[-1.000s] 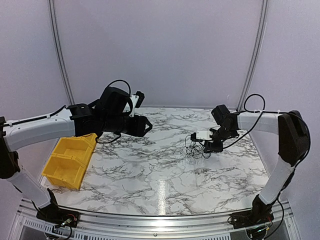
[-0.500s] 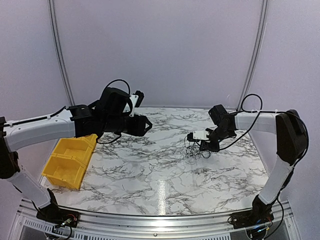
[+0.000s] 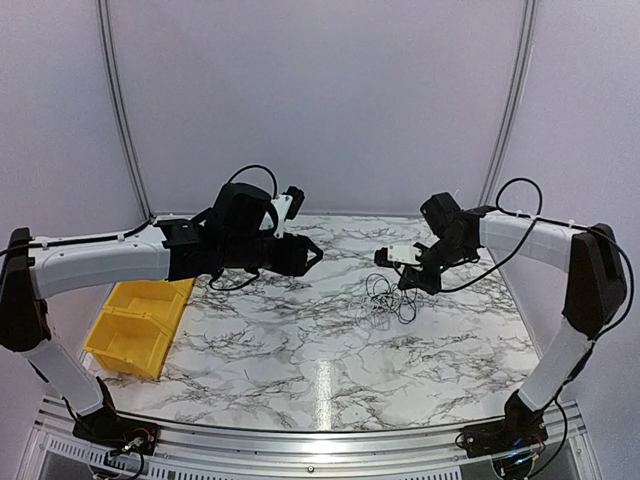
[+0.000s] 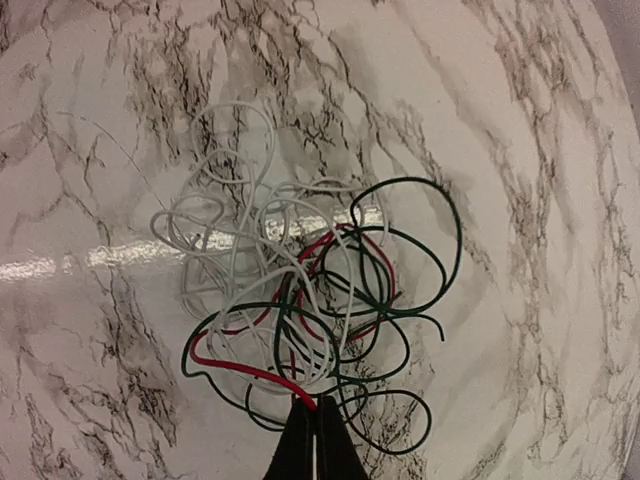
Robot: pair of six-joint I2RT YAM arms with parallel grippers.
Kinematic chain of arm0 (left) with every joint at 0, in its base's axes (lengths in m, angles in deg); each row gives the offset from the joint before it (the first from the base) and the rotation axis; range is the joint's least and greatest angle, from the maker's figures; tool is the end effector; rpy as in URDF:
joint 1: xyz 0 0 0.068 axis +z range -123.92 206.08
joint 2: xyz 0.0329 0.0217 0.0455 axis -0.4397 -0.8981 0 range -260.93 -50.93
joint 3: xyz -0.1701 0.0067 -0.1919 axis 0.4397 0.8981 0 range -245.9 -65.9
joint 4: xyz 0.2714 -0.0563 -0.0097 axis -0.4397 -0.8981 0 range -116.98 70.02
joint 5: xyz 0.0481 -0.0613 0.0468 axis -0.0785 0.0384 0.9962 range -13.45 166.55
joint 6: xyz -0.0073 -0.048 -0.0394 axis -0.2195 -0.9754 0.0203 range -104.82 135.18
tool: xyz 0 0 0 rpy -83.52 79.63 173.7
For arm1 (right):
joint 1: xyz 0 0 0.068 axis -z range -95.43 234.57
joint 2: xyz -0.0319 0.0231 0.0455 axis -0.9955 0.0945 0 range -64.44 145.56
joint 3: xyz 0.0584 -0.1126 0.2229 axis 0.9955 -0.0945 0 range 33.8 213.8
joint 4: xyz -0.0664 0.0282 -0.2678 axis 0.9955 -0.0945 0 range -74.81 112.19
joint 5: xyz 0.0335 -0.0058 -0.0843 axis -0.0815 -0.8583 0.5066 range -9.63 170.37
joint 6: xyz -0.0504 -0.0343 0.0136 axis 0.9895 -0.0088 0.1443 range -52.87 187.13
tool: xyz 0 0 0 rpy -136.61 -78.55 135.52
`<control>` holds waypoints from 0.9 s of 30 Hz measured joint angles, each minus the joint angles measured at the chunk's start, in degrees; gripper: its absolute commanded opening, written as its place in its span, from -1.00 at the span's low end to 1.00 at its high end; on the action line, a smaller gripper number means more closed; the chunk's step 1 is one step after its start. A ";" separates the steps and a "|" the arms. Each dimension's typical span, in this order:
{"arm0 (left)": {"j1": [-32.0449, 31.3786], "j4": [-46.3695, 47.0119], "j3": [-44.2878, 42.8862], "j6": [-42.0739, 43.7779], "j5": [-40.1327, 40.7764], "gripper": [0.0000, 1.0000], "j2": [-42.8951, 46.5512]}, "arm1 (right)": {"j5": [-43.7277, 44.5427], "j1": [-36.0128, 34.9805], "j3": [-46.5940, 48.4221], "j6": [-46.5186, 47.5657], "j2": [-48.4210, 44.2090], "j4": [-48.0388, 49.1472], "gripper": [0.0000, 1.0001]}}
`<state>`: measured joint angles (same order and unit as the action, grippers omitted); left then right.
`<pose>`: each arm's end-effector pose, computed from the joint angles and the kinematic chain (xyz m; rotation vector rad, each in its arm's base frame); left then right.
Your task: Untangle the cables
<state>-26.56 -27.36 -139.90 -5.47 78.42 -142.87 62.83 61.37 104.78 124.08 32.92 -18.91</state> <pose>0.2475 -0.3217 0.2849 0.5580 2.0253 -0.7663 0.3240 0.1545 0.1856 -1.7815 1.9899 0.2399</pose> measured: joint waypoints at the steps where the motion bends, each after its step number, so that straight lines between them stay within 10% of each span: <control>1: -0.07 2.67 0.76 -0.17 -0.94 0.14 -0.09 | -0.68 -0.37 0.74 -0.76 -1.55 -0.98 -1.00; 27: -3.63 38.49 -15.80 -10.56 -14.84 -0.28 -37.00 | -3.28 -2.69 9.14 -17.46 -4.31 -11.50 -1.00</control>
<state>-30.19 11.13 -155.70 -16.02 63.57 -179.88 59.55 58.69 113.92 106.62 28.62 -30.41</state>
